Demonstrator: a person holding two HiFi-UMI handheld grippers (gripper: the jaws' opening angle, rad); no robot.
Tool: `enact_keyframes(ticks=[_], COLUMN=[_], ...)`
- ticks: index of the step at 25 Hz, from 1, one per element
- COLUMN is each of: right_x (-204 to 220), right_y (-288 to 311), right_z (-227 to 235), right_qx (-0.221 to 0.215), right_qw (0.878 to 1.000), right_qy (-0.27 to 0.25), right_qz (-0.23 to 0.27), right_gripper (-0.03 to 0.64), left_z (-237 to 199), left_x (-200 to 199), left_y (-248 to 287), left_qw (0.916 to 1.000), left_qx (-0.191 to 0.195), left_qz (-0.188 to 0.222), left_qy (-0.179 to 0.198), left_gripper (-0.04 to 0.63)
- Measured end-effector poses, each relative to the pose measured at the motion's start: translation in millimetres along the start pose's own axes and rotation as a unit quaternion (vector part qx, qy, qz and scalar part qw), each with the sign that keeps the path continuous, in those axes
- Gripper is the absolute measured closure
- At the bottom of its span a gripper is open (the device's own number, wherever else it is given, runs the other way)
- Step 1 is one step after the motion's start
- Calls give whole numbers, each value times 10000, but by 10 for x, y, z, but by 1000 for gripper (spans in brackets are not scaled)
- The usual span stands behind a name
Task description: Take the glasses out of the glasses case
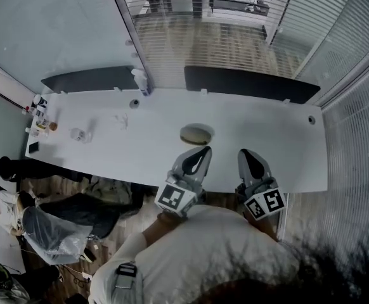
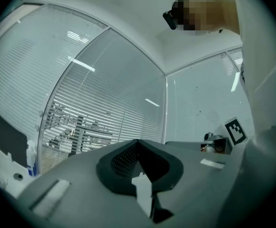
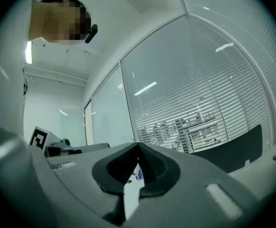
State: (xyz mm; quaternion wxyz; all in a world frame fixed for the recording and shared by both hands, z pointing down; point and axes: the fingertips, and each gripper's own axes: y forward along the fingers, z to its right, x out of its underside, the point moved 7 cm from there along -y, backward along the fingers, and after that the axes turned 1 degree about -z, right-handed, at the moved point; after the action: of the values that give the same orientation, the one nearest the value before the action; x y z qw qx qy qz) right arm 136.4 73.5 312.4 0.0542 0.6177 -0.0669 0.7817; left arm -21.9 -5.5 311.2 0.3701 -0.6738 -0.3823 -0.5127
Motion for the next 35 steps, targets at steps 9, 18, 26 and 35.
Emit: enact_keyframes(ticks=[9,18,26,35], right_x=[61,97,78,-21], right_y=[291,182,47,-24], right_z=[-76,-132,-38,87], right_qx=[-58,37,89,-34], right_qw=[9999,9999,9999,9998], right_qy=[-88,-52,-43,-184], right_qz=[-48,-84,-86,-92], right_gripper=[618,618,618,618], left_z=[-294,-229,-146,-5], left_x=[16,99,139,110], left_y=[-14,-100,-58,70], left_qw=[10000,9997,9997,9997], left_qx=[-49,5,31,-55], left_qz=[17,-176,-217,-200], left_qy=[-66,-146,-86,-145], left_gripper=[595,595,595,595])
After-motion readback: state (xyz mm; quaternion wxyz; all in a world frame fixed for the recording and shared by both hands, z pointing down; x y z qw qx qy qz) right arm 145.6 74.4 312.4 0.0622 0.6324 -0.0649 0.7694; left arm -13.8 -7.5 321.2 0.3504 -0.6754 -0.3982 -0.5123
